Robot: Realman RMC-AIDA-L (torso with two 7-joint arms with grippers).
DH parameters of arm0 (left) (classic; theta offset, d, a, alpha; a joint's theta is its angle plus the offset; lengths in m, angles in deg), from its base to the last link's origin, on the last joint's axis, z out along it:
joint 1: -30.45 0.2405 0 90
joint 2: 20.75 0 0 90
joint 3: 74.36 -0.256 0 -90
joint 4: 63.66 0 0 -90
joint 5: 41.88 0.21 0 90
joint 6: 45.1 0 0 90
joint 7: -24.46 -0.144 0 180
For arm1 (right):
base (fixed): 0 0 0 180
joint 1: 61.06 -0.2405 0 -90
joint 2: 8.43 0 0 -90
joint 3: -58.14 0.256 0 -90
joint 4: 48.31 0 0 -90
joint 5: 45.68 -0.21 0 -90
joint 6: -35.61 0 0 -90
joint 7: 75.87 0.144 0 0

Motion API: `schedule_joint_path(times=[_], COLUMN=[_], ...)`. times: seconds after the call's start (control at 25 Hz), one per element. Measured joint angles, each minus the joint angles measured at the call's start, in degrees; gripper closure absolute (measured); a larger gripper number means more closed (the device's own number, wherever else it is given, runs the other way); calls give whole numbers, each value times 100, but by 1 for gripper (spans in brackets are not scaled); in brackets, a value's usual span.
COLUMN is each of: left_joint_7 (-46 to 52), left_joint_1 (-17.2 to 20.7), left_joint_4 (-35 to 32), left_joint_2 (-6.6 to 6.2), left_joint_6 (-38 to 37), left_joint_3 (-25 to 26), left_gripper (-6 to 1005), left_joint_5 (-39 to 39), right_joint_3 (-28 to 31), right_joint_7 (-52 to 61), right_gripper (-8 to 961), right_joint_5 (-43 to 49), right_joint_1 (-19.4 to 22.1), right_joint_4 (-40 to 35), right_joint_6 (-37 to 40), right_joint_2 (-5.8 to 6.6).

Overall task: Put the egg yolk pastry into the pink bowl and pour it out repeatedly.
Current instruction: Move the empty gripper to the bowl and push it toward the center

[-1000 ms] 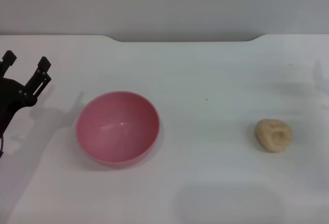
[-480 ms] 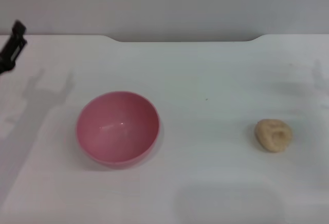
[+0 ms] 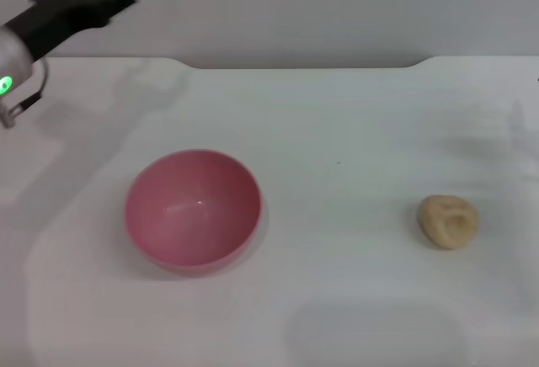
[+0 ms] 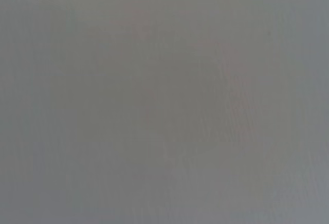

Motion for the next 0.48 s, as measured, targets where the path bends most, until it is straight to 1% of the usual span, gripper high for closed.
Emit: schedule_joint_path(times=[0.04, 0.12, 0.2, 0.28, 0.32, 0.36, 0.4, 0.44, 0.48], left_joint_7=[576, 1790, 3770, 5089, 5942, 6350, 6867, 7311, 7500], left_joint_1=[-2, -36, -165, -296, -390, -442, -502, -555, -572], left_joint_4=[-297, -773, -1313, -1718, -1999, -2194, -2450, -2787, -3015], left_joint_2=[-67, -168, -273, -308, -307, -282, -226, -113, -24], left_joint_6=[144, 167, -290, -977, -1525, -1891, -2347, -2911, -3305], left_joint_3=[-186, -352, -292, -104, 92, 245, 467, 767, 945], left_gripper=[198, 198, 199, 199, 199, 199, 199, 199, 200], left_joint_5=[528, 1661, 3534, 4962, 5818, 6300, 6835, 7358, 7617], right_joint_3=[0, -1, -1, -1, -1, -1, 0, -1, -1], right_joint_7=[0, 0, 0, 0, 0, 0, -1, -1, -16], right_gripper=[415, 415, 415, 415, 415, 415, 415, 415, 415], right_joint_5=[3, 6, 8, 5, 1, -3, -5, -6, -7], right_joint_1=[-12, -33, -50, -68, -77, -87, -102, -118, -140], right_joint_4=[14, 21, 20, 4, -7, -15, -28, -37, -59], right_joint_6=[0, 0, -11, -39, -51, -57, -60, -61, -63], right_joint_2=[2, 5, 5, 8, 11, 16, 21, 22, 28])
